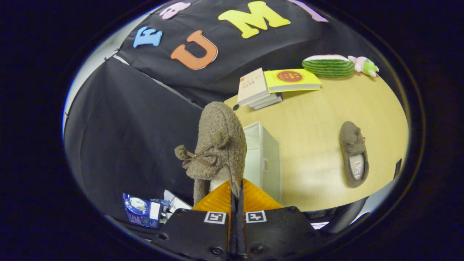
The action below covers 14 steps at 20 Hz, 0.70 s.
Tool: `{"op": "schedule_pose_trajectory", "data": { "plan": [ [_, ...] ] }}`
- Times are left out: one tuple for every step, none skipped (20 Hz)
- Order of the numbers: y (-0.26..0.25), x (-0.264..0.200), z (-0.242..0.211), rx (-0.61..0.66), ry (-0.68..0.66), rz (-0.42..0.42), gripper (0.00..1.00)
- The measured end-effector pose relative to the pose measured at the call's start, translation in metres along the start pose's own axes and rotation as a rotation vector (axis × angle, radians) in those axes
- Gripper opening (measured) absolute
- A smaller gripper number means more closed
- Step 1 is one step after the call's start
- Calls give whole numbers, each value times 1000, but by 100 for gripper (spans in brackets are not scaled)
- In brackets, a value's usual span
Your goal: Open the storage box then place both shoes into the box .Put the left shoe in first, then the right shoe, with the right side of both shoes facing outward in a uniform manner.
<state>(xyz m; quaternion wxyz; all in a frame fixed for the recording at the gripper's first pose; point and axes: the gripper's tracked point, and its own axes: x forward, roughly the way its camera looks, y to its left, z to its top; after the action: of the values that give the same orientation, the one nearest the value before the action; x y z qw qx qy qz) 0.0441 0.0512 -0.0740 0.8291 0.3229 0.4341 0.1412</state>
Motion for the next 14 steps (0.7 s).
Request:
{"op": "schedule_pose_trajectory", "data": {
  "plan": [
    [12,10,-4,12,-2,-5,6],
    [23,22,-7,33,0,-6,6],
    [32,37,-10,48,6,-13,6],
    [37,53,-12,51,16,-27,6],
    [39,71,-16,48,38,-45,6],
    [39,89,-19,52,60,-62,6],
    [37,105,-24,65,80,-82,6],
    [34,119,-28,73,94,-102,6],
    [30,131,-33,77,102,-124,6],
    [25,143,-36,80,107,-142,6],
    [21,152,-42,90,116,-157,6],
    [17,161,-47,102,126,-169,6],
    [15,167,-52,109,139,-179,6],
    [12,173,-55,112,150,-190,6]
  ]
}}
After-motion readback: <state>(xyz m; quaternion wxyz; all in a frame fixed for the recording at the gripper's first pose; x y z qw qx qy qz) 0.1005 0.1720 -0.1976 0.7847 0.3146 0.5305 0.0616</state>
